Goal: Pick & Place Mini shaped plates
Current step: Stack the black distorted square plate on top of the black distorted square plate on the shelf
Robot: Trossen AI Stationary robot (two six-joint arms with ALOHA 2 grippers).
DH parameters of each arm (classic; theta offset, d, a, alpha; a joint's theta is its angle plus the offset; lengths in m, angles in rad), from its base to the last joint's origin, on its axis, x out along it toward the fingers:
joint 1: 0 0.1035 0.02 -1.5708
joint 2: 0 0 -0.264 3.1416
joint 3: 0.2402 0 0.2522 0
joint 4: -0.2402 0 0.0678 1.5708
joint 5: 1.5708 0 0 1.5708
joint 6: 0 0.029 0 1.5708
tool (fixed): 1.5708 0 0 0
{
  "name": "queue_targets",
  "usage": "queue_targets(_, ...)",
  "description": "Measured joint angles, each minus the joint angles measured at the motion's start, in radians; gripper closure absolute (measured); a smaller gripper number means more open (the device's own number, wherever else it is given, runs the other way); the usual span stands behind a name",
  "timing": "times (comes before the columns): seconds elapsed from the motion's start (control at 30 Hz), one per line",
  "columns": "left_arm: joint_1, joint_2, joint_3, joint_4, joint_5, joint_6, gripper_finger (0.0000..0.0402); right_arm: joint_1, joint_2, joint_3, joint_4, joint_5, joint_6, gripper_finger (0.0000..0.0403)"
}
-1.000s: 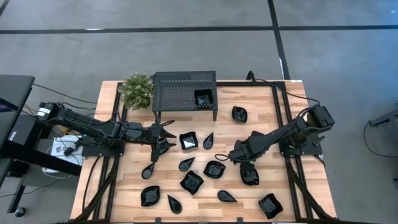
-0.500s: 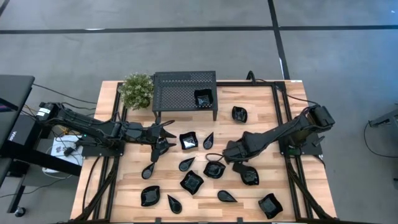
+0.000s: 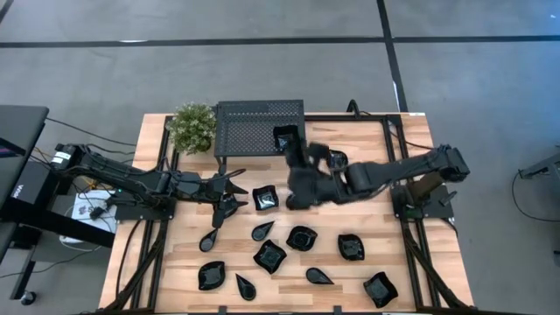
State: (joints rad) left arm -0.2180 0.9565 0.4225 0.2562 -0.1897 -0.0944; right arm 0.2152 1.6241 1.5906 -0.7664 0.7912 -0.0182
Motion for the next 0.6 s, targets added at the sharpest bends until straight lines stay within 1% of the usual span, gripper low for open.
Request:
queue_targets(0.07, 0.000, 0.000, 0.000, 0.000, 0.000, 0.000, 0.0243, -0.048, 0.000, 0.000, 0.107, -0.026, -0.058, 0.0400)
queue_targets(0.17, 0.000, 0.000, 0.000, 0.000, 0.000, 0.000, 0.0243, -0.126, 0.000, 0.000, 0.170, -0.121, -0.090, 0.0399)
queue_targets(0.2, 0.000, 0.000, 0.000, 0.000, 0.000, 0.000, 0.0243, -0.152, 0.000, 0.000, 0.168, -0.154, -0.098, 0.0399)
queue_targets(0.27, 0.000, 0.000, 0.000, 0.000, 0.000, 0.000, 0.0243, -0.195, 0.001, 0.000, 0.150, -0.180, -0.117, 0.0399)
queue_targets(0.43, 0.000, 0.000, 0.000, 0.000, 0.000, 0.000, 0.0243, -0.267, 0.001, 0.000, 0.106, -0.209, -0.146, 0.0399)
queue_targets(0.53, 0.000, 0.000, 0.000, 0.000, 0.000, 0.000, 0.0243, -0.300, 0.016, -0.002, 0.104, -0.314, -0.147, 0.0400)
queue_targets(0.57, 0.000, 0.000, 0.000, 0.000, 0.000, 0.000, 0.0243, -0.307, 0.023, -0.005, 0.096, -0.341, -0.147, 0.0401)
queue_targets(0.6, 0.000, 0.000, 0.000, 0.000, 0.000, 0.000, 0.0243, -0.313, 0.032, -0.009, 0.074, -0.345, -0.149, 0.0401)
